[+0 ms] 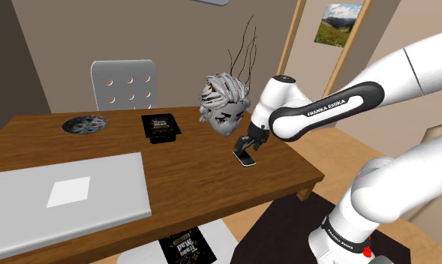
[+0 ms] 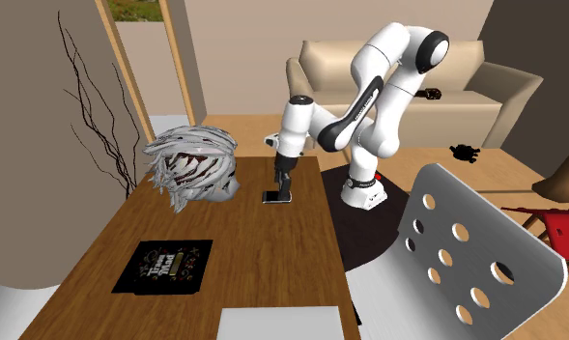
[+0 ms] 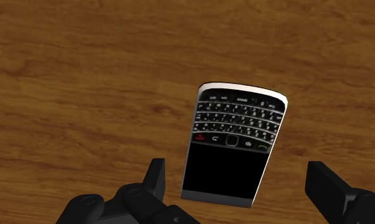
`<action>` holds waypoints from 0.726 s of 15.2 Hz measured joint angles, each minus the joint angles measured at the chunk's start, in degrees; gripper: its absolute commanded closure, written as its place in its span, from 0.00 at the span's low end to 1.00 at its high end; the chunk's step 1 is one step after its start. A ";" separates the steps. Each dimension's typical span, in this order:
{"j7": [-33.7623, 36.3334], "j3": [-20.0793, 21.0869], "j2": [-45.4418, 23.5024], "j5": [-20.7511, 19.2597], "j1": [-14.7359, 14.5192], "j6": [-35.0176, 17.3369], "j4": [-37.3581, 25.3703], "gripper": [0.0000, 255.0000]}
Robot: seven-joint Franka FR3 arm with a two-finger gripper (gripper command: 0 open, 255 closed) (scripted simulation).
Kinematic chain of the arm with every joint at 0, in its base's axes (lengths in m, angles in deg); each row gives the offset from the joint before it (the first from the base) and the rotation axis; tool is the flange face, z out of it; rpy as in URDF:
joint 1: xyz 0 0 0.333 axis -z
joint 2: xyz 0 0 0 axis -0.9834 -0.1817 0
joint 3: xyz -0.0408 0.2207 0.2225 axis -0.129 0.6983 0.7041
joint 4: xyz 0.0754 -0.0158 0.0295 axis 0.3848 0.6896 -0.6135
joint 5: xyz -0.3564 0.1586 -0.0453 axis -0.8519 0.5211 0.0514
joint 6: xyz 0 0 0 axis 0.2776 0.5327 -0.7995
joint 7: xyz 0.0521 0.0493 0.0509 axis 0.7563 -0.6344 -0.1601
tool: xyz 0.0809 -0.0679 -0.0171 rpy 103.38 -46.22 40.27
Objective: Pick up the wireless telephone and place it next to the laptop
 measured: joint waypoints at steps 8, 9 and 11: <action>1.13 0.82 -6.15 -1.41 1.27 -7.18 0.94 0.00; 1.13 0.81 -6.25 -1.44 1.30 -7.30 0.96 0.00; 1.13 0.81 -6.34 -1.47 1.33 -7.39 0.95 0.00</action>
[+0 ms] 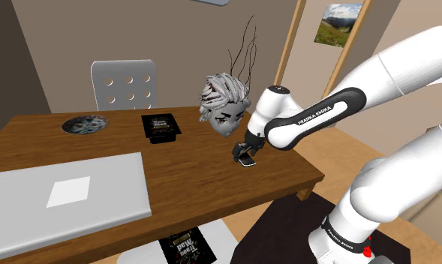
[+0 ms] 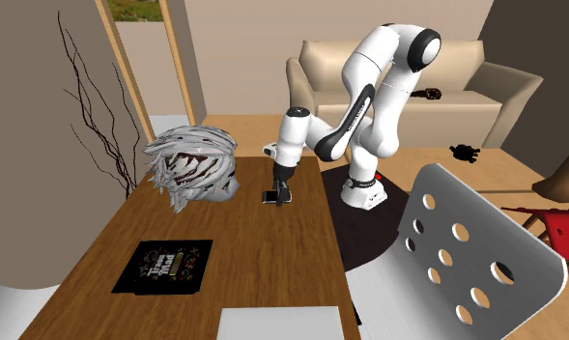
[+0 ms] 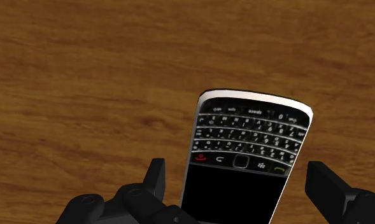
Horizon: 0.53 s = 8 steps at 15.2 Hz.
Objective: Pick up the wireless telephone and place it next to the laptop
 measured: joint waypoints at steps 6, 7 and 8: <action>0.00 0.02 0.04 0.01 -0.02 -0.04 -0.06 1.00; 0.00 0.01 0.06 0.01 -0.02 -0.03 -0.05 1.00; -0.02 0.00 0.06 0.01 -0.02 0.01 -0.05 1.00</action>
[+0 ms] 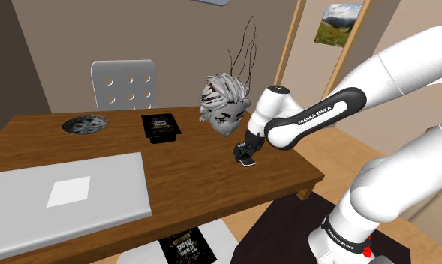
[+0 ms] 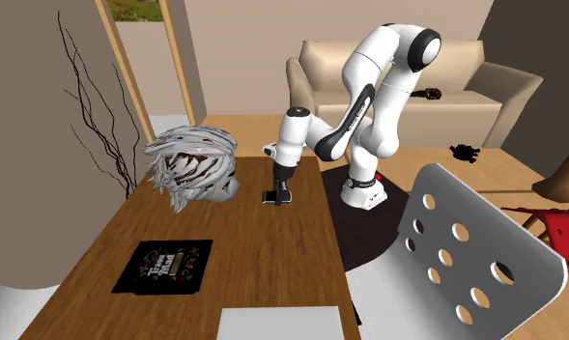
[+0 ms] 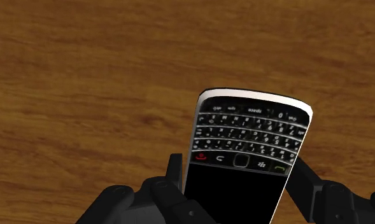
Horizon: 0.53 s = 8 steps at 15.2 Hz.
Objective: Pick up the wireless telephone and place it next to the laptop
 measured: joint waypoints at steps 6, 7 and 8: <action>-0.22 -0.16 0.88 0.26 -0.19 1.27 -0.32 1.00; -0.41 -0.29 1.54 0.44 -0.32 2.11 -0.49 1.00; -0.68 -0.49 2.38 0.65 -0.45 3.14 -0.71 1.00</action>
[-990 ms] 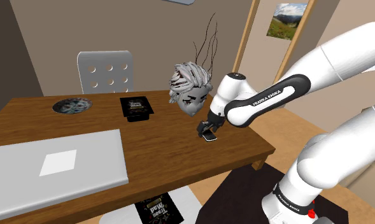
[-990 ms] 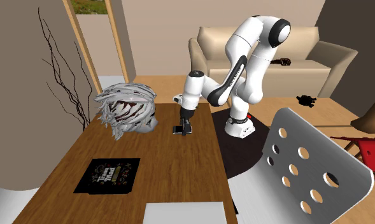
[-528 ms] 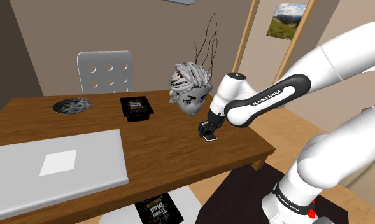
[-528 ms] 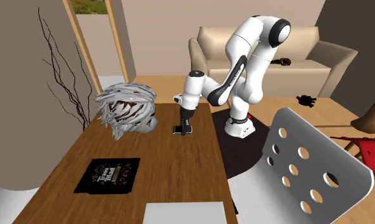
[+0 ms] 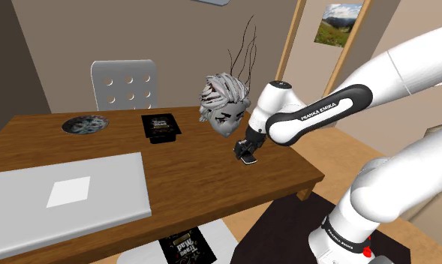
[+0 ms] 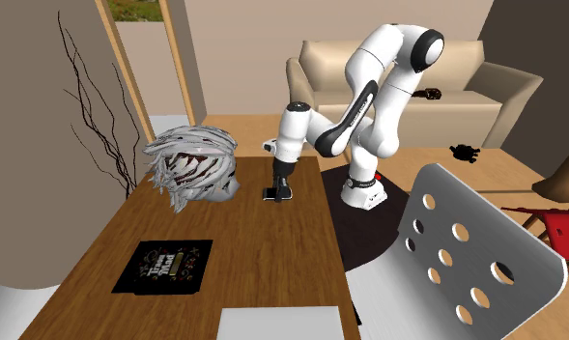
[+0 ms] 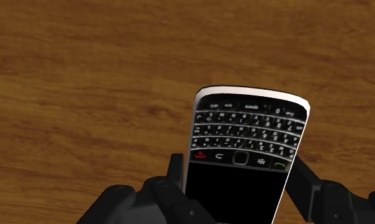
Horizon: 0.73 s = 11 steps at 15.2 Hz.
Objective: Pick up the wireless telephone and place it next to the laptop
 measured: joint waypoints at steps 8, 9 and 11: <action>-1.09 -0.84 4.69 0.89 -0.68 7.73 -3.06 1.00; -1.20 -0.94 5.45 1.01 -0.79 8.96 -3.54 1.00; -1.33 -1.05 6.30 1.13 -0.90 10.71 -4.44 1.00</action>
